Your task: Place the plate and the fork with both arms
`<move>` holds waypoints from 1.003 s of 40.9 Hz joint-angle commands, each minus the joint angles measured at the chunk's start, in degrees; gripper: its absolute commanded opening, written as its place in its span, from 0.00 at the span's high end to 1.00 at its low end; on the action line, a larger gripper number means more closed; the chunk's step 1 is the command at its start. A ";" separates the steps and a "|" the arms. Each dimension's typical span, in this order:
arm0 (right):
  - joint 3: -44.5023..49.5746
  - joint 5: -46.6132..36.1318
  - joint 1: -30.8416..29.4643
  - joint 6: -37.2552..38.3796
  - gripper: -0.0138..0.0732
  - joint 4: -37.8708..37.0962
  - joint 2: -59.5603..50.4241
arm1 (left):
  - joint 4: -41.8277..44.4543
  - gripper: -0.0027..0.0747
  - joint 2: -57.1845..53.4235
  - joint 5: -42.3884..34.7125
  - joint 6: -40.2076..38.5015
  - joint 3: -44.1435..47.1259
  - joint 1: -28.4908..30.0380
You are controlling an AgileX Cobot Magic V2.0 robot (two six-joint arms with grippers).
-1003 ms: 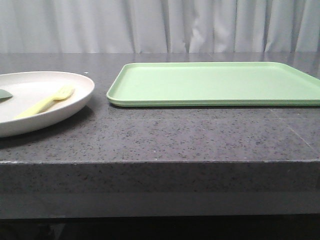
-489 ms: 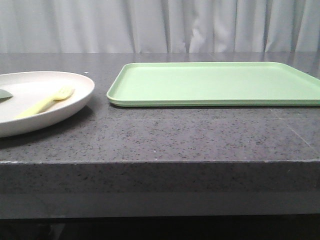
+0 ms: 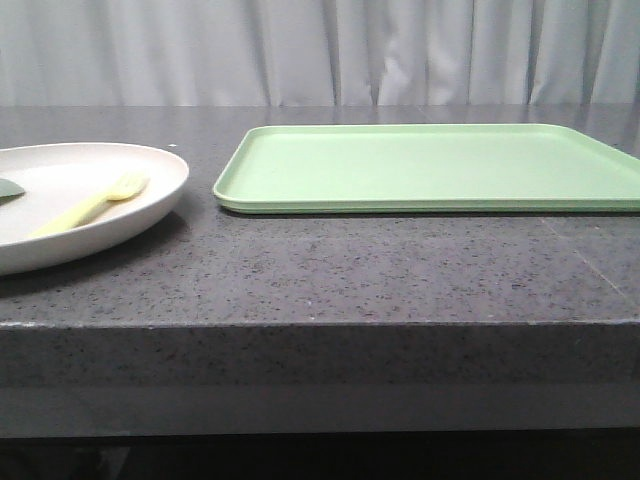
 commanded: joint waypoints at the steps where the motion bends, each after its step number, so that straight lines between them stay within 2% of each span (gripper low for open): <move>1: -0.24 -6.95 -0.12 -0.50 0.92 -0.48 -0.98 | -0.35 0.99 -1.16 -8.80 0.01 0.09 0.00; 6: -0.88 -9.70 -0.12 -0.50 0.92 -0.48 -0.98 | -0.35 0.99 -1.16 -16.21 0.01 -0.01 0.00; 9: -2.65 -10.16 -0.12 -0.50 0.92 -0.48 -0.98 | -0.35 0.99 -1.16 -16.98 0.01 -1.47 0.00; 18: -13.97 -7.64 -0.12 -0.50 0.92 -0.48 1.32 | -0.35 0.99 2.61 -9.88 0.01 -11.94 0.00; 25: -23.76 -0.51 -0.12 -0.50 0.92 -0.43 11.70 | -0.10 0.99 13.20 -3.21 0.01 -21.67 0.00; 29: -27.38 0.64 -0.12 -0.50 0.92 -0.43 18.56 | 0.35 0.99 21.15 -0.90 0.01 -25.72 0.00; 35: -29.97 0.64 -0.12 -0.50 0.92 -0.38 25.48 | 1.39 0.99 29.10 -0.71 0.01 -28.97 0.00; 41: -30.10 0.24 -0.12 -0.50 0.92 -0.38 27.01 | 1.39 0.99 30.78 -1.81 0.01 -29.28 0.00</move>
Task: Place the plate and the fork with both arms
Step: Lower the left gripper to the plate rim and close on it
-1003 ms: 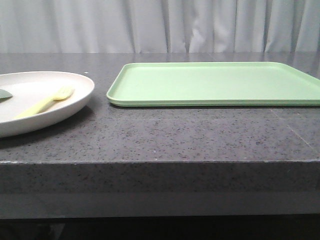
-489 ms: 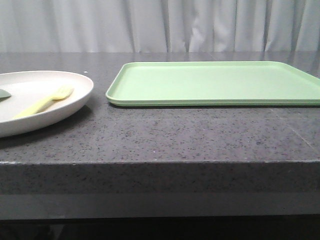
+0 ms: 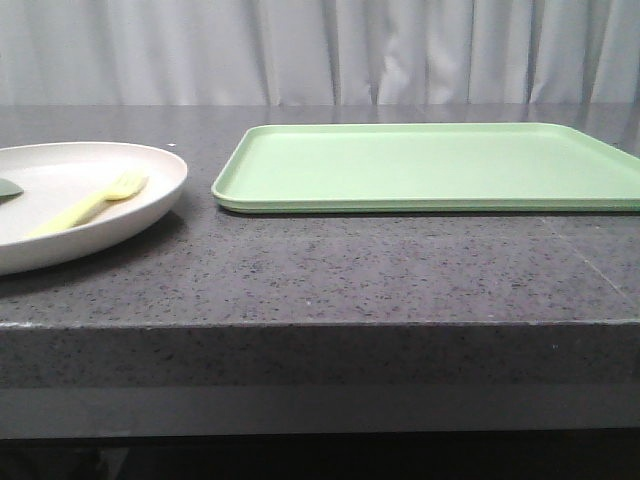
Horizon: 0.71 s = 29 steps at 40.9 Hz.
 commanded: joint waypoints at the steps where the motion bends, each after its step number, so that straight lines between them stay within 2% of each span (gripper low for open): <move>1: -2.08 -3.97 -0.12 -0.50 0.92 -0.38 0.91 | 0.00 0.98 0.79 -5.04 0.01 -2.31 0.00; 3: -2.08 -4.33 -0.12 -0.50 0.90 -0.38 0.91 | 0.00 0.96 0.79 -5.01 0.01 -2.31 0.00; 6: -2.08 -4.39 -0.12 -0.50 0.81 -0.43 0.91 | 0.00 0.85 0.79 -5.11 0.01 -2.31 0.00; 8: -2.08 -4.39 -0.12 -0.50 0.71 -0.43 0.91 | 0.00 0.74 0.79 -5.08 0.01 -2.31 0.00; 10: -2.08 -4.34 -0.12 -0.50 0.58 -0.43 0.91 | 0.00 0.57 0.79 -5.08 0.01 -2.31 0.00; 12: -2.08 -4.34 -0.12 -0.50 0.42 -0.43 0.91 | 0.00 0.42 0.79 -5.20 0.01 -2.09 0.00; 14: -2.08 -4.34 -0.12 -0.50 0.29 -0.43 0.91 | 0.00 0.28 0.79 -5.23 0.01 -1.81 0.00; 17: -2.08 -4.34 -0.12 -0.50 0.17 -0.43 0.91 | 0.00 0.16 0.79 -5.68 0.01 -1.41 0.00; 19: -2.08 -4.34 -0.12 -0.50 0.13 -0.43 0.91 | 0.00 0.14 0.85 -6.09 0.01 -1.29 0.00; 24: -2.08 -4.34 -0.12 -0.50 0.12 -0.43 0.91 | 0.00 0.15 1.11 -7.98 0.01 -1.69 0.00; 29: -2.08 -4.39 -0.12 -0.50 0.12 -0.43 0.91 | 0.00 0.15 4.06 -4.10 0.01 -4.98 0.00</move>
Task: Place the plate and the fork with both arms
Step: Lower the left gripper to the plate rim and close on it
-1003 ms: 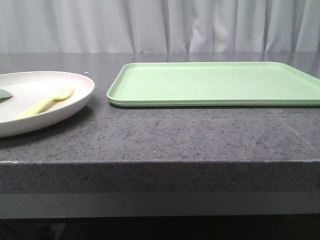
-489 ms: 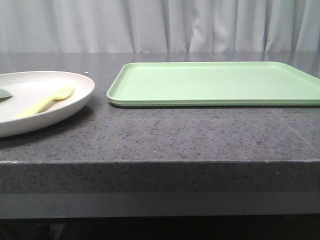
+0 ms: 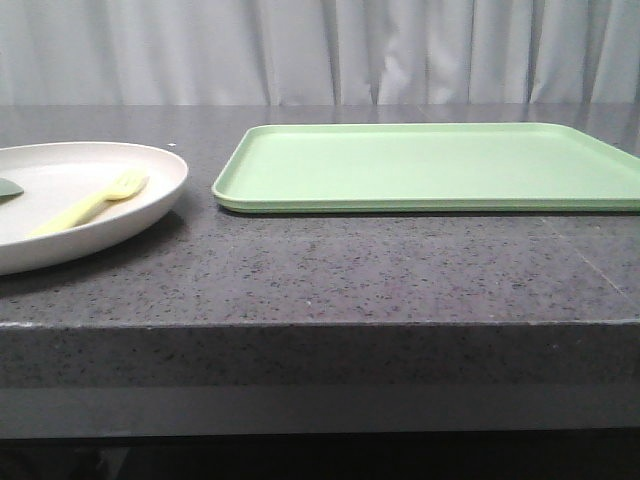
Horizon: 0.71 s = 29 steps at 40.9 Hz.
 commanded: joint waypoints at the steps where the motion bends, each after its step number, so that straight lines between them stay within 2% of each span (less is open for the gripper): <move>1: -2.08 -4.48 -0.12 -0.50 0.12 -0.43 0.68 | 0.36 0.15 4.01 -1.11 0.01 -5.12 0.00; 6: -2.08 -4.48 -0.12 -0.50 0.12 -0.43 0.68 | 0.93 0.15 13.18 9.48 0.01 -13.26 0.03; 18: -2.08 -4.48 -0.12 -0.50 0.12 -0.43 0.68 | 2.65 0.15 34.53 40.21 0.01 -33.58 0.03; 23: -2.08 -4.48 -0.12 -0.50 0.12 -0.43 0.68 | 6.34 0.15 41.12 47.75 0.01 -38.68 0.03; 29: -2.08 -4.42 -0.12 -0.50 0.12 -0.43 0.68 | 4.91 0.15 46.31 49.98 0.01 -41.61 0.03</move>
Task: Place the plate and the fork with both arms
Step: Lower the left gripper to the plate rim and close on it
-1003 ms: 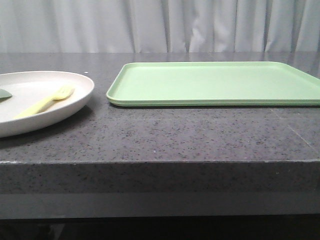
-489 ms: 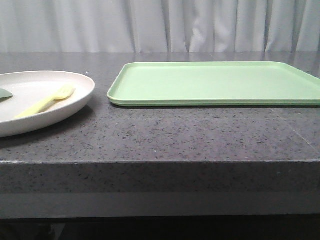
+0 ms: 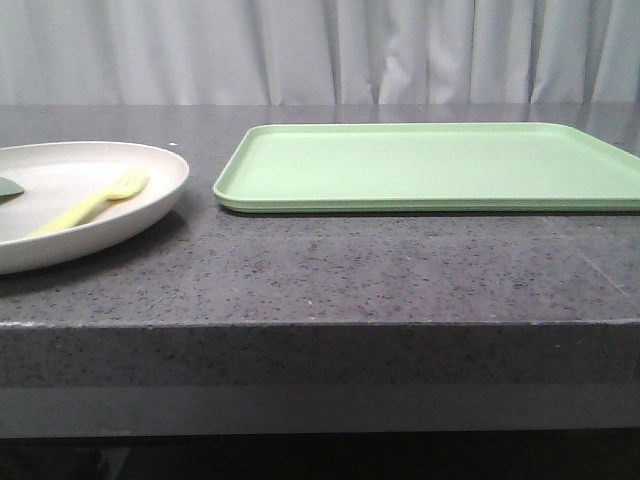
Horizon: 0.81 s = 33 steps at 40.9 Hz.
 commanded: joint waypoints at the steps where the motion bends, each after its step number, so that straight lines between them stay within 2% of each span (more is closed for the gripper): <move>1: -2.08 -4.42 -0.12 -0.50 0.12 -0.43 0.68 | -0.76 0.15 2.01 -0.15 0.01 -3.28 0.03; 17: -2.08 -4.42 -0.12 -0.50 0.12 -0.43 0.68 | -2.12 0.15 10.52 -0.28 0.01 -3.28 0.03; 33: -2.08 -4.42 -0.12 -0.50 0.12 -0.43 0.68 | -2.44 0.18 11.88 -0.16 0.01 -3.28 0.03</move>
